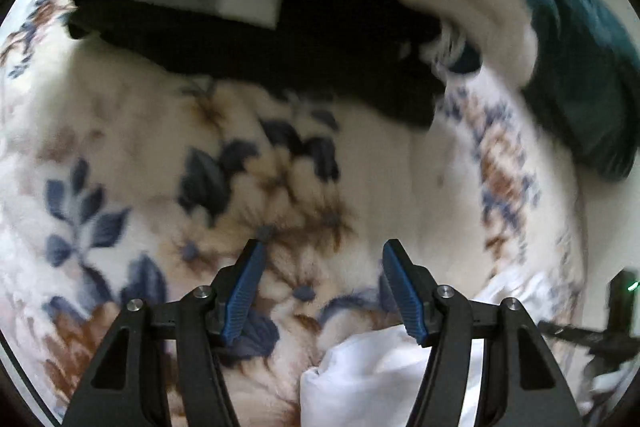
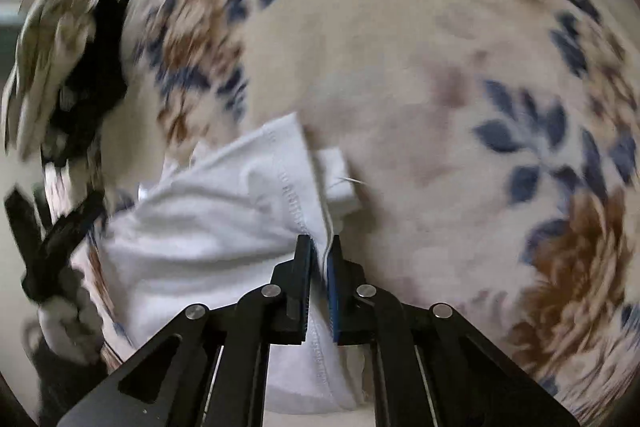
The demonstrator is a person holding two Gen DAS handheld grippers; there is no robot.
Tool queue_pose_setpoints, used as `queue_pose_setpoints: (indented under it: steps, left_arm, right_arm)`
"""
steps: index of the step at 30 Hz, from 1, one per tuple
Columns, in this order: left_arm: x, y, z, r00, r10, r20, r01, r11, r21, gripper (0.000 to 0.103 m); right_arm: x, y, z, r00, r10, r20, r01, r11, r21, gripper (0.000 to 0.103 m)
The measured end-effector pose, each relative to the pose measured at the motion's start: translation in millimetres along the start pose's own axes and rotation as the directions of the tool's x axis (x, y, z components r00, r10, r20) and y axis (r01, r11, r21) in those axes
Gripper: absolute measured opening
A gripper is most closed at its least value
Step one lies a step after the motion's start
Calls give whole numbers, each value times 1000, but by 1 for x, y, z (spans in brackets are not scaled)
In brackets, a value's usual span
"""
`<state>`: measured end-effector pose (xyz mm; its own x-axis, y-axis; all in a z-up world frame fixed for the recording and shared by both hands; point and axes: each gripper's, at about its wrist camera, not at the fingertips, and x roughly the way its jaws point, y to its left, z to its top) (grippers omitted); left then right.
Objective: Fold small clothes
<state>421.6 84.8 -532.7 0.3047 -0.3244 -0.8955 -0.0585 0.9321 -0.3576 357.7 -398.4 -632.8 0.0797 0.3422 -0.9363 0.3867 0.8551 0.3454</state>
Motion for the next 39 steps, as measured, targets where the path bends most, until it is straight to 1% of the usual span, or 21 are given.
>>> queue_pose_setpoints:
  steps: [2,3,4,5,6,8,10,11,12,13,16,18,21,24,26,27,28,30,31,37,39]
  left_arm:
    - [-17,7,-5,1000,-13,8,13,1000,-26,59]
    - [-21,9,-9,1000,-14,0,14,999,-30,59]
    - [-24,12,-16,1000,-14,-19,13,999,-41,59]
    - [-23,16,-24,999,-13,-44,10,999,-54,59]
    - [-19,20,-33,997,-20,-81,14,997,-73,59]
    - [-3,22,-47,988,-43,-146,29,995,-97,59]
    - [10,16,-52,984,-49,-172,32,995,-98,57]
    - [14,10,-51,986,-43,-159,31,996,-80,52]
    - [15,5,-49,988,-31,-151,23,998,-55,28]
    - [18,-3,-44,989,-37,-146,34,999,-20,11]
    - [28,-20,-33,991,34,-129,-25,997,71,6]
    - [36,-22,-26,989,73,-131,-63,995,81,3]
    - [30,-22,-18,990,73,-123,-63,994,85,3]
    - [16,-28,-10,992,59,-111,-49,995,86,6]
    - [4,-31,-8,995,49,-86,-41,994,99,9]
    - [-2,-34,-8,996,50,-72,-41,993,113,17]
    - [-2,-34,-7,997,54,-62,-46,992,119,31]
    - [-4,-38,-6,997,62,-53,-54,990,129,51]
    - [-5,-38,-7,997,58,-50,-51,991,127,53]
    - [-10,-30,-14,998,59,-25,-58,997,56,53]
    - [-10,-26,-18,998,63,-30,-62,998,32,53]
  right_arm:
    - [0,-1,1,1000,-6,-26,5,999,-39,8]
    - [0,0,-3,999,-19,-35,16,998,-61,12]
    - [-3,3,-3,997,-64,-37,60,994,-88,24]
    - [-4,8,-5,996,-79,-29,76,992,-102,30]
    - [-8,12,-3,998,-58,-19,55,992,-110,31]
    - [-15,12,2,1000,-22,-7,21,995,-96,42]
    - [-18,16,9,1000,-7,7,8,994,-105,46]
    - [-17,22,12,1000,-19,17,21,994,-110,46]
    - [-16,31,18,999,-32,27,35,992,-124,46]
    - [-15,37,22,999,-41,33,46,988,-144,46]
    - [-14,55,29,997,-55,55,64,980,-187,46]
    - [-13,68,29,996,-58,63,71,970,-231,46]
    - [-4,90,34,997,-52,59,68,952,-298,46]
    - [11,114,31,999,-48,-14,38,903,-428,47]
    - [23,133,23,995,-100,-21,72,832,-550,49]
    - [31,144,16,990,-137,-6,104,778,-620,49]
    - [35,150,12,984,-174,31,151,742,-653,48]
    - [38,158,6,978,-195,78,195,699,-688,8]
    - [37,161,6,976,-197,94,207,696,-687,1]
    - [17,153,27,971,-160,177,234,789,-568,1]
    - [20,148,34,976,-145,161,210,817,-537,1]
